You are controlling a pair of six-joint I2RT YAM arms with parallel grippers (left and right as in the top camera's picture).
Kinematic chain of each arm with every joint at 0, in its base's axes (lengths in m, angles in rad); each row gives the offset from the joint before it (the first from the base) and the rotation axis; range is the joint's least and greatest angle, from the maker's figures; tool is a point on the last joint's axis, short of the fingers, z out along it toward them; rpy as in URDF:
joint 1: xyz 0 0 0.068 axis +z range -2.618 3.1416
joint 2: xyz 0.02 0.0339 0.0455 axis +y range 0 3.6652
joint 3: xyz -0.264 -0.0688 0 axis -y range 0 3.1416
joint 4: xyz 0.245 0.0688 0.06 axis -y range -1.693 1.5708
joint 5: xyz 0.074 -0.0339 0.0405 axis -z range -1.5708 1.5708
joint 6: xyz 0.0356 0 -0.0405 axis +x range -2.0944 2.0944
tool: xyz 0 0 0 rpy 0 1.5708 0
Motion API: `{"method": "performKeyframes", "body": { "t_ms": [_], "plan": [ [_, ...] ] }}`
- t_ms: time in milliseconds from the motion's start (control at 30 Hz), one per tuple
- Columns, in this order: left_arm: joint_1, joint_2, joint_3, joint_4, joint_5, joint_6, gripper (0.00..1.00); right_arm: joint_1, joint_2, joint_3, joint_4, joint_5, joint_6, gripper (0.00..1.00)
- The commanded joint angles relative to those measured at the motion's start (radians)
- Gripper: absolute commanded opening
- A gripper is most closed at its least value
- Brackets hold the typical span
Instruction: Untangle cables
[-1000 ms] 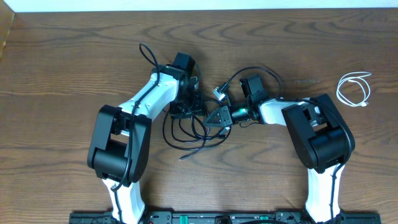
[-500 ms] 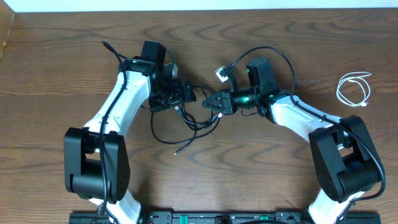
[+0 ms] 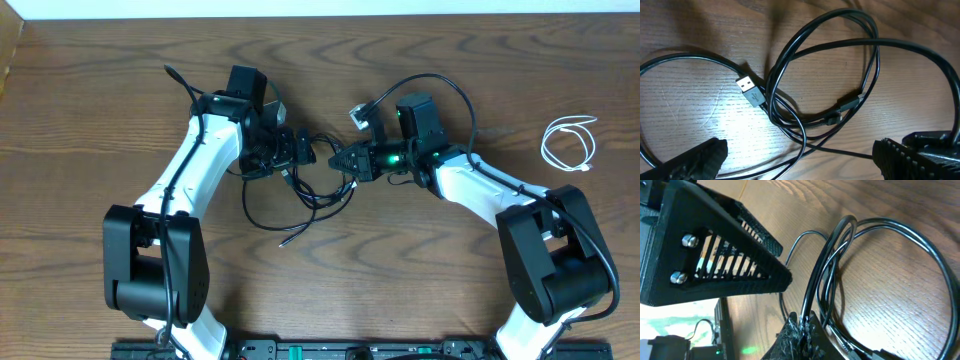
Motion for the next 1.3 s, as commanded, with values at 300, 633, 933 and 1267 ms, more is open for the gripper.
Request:
{"method": "performKeyframes", "body": {
  "t_ms": [300,633,933,1267],
  "plan": [
    [0.001,0.003,0.019,-0.005,0.009,0.008,0.98,0.005,-0.005,0.001,0.000,0.014,-0.009,0.01],
    [0.001,0.003,0.019,-0.005,0.009,0.008,0.98,0.005,-0.005,0.001,0.000,0.014,-0.008,0.01],
    [0.001,0.003,0.019,-0.005,0.009,0.008,0.98,0.005,-0.005,0.001,0.000,0.014,-0.004,0.01],
    [0.001,0.003,0.019,-0.005,0.009,0.008,0.98,0.005,-0.005,0.001,0.000,0.014,0.008,0.01]
  ]
}}
